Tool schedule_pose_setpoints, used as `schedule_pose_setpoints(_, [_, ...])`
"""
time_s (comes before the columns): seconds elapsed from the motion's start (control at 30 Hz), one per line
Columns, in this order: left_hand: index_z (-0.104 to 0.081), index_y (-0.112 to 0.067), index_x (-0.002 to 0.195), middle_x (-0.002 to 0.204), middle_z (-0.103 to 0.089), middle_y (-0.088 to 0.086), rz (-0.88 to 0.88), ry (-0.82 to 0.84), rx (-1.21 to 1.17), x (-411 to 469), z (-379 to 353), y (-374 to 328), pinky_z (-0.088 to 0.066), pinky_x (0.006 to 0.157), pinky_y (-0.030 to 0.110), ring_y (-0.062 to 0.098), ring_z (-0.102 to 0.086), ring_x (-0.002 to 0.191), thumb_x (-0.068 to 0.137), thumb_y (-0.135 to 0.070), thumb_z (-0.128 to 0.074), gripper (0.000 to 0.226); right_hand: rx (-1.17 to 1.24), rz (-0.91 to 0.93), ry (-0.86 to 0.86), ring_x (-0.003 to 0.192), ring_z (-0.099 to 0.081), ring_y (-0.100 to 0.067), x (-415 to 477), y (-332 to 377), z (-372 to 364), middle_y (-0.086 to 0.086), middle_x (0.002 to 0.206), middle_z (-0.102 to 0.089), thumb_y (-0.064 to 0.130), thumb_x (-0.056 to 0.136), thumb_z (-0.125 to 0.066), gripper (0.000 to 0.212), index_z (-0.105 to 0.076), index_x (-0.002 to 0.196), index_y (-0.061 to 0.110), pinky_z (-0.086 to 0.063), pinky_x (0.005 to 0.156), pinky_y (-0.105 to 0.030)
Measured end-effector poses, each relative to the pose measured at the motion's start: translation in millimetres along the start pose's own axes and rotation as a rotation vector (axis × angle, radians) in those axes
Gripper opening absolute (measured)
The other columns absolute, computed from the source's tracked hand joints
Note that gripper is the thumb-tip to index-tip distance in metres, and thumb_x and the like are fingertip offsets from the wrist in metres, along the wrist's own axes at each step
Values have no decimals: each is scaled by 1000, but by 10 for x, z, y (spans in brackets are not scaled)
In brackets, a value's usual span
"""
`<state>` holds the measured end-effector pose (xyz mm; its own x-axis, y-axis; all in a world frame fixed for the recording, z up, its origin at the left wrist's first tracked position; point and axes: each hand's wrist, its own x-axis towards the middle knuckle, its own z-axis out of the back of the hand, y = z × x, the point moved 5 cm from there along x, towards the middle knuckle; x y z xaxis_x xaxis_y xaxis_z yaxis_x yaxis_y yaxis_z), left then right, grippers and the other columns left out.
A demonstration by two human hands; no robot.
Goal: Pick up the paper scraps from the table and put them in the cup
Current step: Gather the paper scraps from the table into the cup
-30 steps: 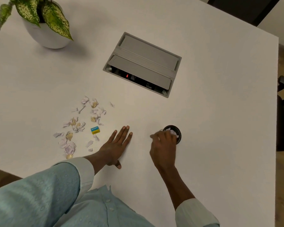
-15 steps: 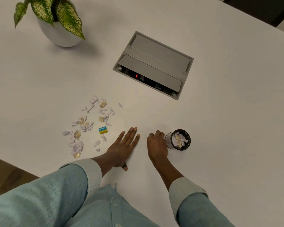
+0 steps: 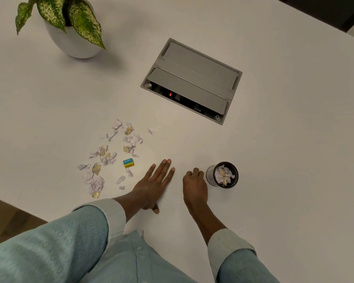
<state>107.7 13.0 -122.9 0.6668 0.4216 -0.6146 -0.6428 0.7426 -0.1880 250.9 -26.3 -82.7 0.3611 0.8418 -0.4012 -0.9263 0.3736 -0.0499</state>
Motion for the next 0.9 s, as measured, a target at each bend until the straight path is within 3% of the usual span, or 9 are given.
schedule_pose_setpoints(0.13, [37,-13,150,155,47,18,-4,1,9,-7,-2,0,9,125,57,37,42,144,62,-60,-90,162,59,64,60,85,-63,-27,-139,26,-56,-12,95,-62,-12,60,-82,34,-68,86,5,-53,56,-33])
schedule_pose_setpoints(0.2, [38,-14,150,155,48,17,-6,-4,2,-6,-9,0,7,125,57,37,42,144,62,-61,-89,162,142,62,-1,80,-62,-26,-205,4,13,-10,89,-62,-13,58,-79,33,-67,82,7,-49,53,-32])
schedule_pose_setpoints(0.3, [40,-15,149,154,49,16,-11,-13,-14,-6,-23,2,6,125,58,36,43,144,64,-61,-88,160,354,36,-178,80,-59,-23,-276,-136,157,-7,91,-61,-12,69,-72,28,-69,89,8,-43,60,-28])
schedule_pose_setpoints(0.4, [39,-11,149,154,49,19,-23,-35,21,-12,-11,5,6,125,58,38,42,144,64,-62,-88,161,529,-34,-423,84,-56,-14,-348,-412,449,-2,93,-62,-8,82,-68,21,-72,92,10,-32,74,-11])
schedule_pose_setpoints(0.5, [38,-9,149,154,47,22,-36,-61,33,-25,-1,2,6,125,59,39,41,145,63,-65,-86,162,531,-108,-601,86,-65,-23,-403,-675,723,-4,94,-67,-2,86,-71,14,-73,89,11,-44,72,-22])
schedule_pose_setpoints(0.63, [35,-6,150,155,45,24,-30,-94,60,-27,7,-12,5,125,59,40,39,146,60,-67,-87,164,578,-219,-635,77,-65,-27,-346,-994,805,-5,90,-67,-2,84,-71,16,-73,88,13,-37,68,-24])
schedule_pose_setpoints(0.9, [23,-8,157,160,38,21,-5,-159,40,-126,-32,-16,6,126,52,36,32,151,64,-58,-88,153,497,-206,-530,89,-65,-31,-279,-1108,592,-7,103,-63,-2,87,-64,20,-72,99,12,-51,69,-35])
